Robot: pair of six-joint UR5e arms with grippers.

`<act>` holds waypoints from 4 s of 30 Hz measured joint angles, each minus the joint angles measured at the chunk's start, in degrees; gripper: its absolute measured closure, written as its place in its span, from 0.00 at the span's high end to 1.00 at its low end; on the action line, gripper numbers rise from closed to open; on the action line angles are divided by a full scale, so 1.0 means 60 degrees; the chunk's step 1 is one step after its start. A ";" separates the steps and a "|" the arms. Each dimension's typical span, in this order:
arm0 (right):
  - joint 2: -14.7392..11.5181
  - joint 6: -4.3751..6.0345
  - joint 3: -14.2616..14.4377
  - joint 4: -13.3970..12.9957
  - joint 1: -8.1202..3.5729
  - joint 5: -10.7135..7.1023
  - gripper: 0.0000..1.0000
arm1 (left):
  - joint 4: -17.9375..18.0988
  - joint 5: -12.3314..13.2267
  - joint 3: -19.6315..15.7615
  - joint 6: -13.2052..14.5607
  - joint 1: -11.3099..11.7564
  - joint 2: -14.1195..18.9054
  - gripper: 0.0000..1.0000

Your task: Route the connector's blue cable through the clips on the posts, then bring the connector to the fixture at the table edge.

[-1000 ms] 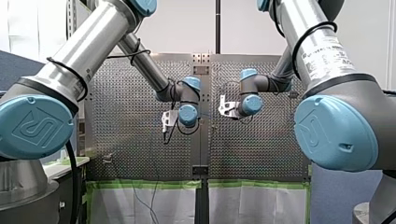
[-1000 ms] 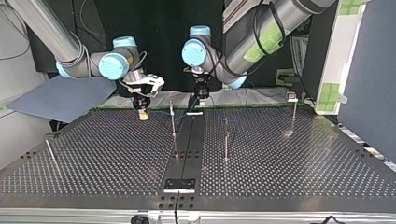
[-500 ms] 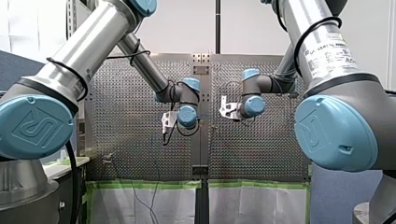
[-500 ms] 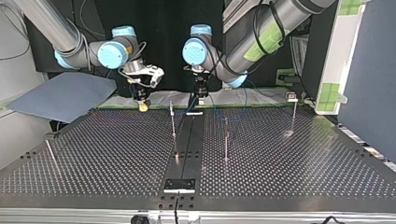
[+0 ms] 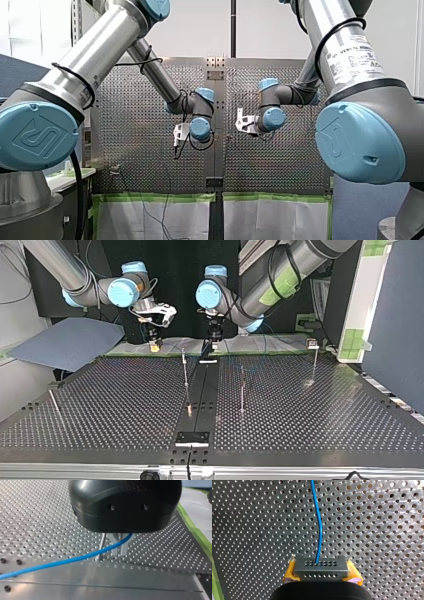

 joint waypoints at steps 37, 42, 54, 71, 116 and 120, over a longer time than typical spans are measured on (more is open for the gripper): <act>0.0507 -0.0615 0.0282 -0.1052 -0.0137 -0.0511 0.00 | 0.0564 0.0028 -0.0055 -0.0268 -0.0280 -0.0556 0.02; 0.0630 -0.0720 0.0282 -0.1171 -0.0196 -0.0725 0.00 | 0.0789 0.0049 -0.0045 -0.0266 -0.0292 -0.0558 0.02; 0.0822 -0.0918 0.0280 -0.1628 -0.0597 -0.1412 0.00 | 0.0979 0.0184 -0.0013 -0.0197 -0.0171 -0.0561 0.02; 0.0850 -0.0736 0.0279 -0.1972 -0.1320 -0.1945 0.00 | 0.1167 0.0654 0.0018 -0.0077 -0.0056 -0.0602 0.02; 0.0865 -0.0754 0.0278 -0.1603 -0.1487 -0.1916 0.00 | 0.1477 0.1034 0.0054 -0.0111 -0.0164 -0.0604 0.02; 0.0865 -0.0754 0.0278 -0.1603 -0.1487 -0.1915 0.00 | 0.1482 0.0927 0.0062 -0.0121 -0.0141 -0.0604 0.02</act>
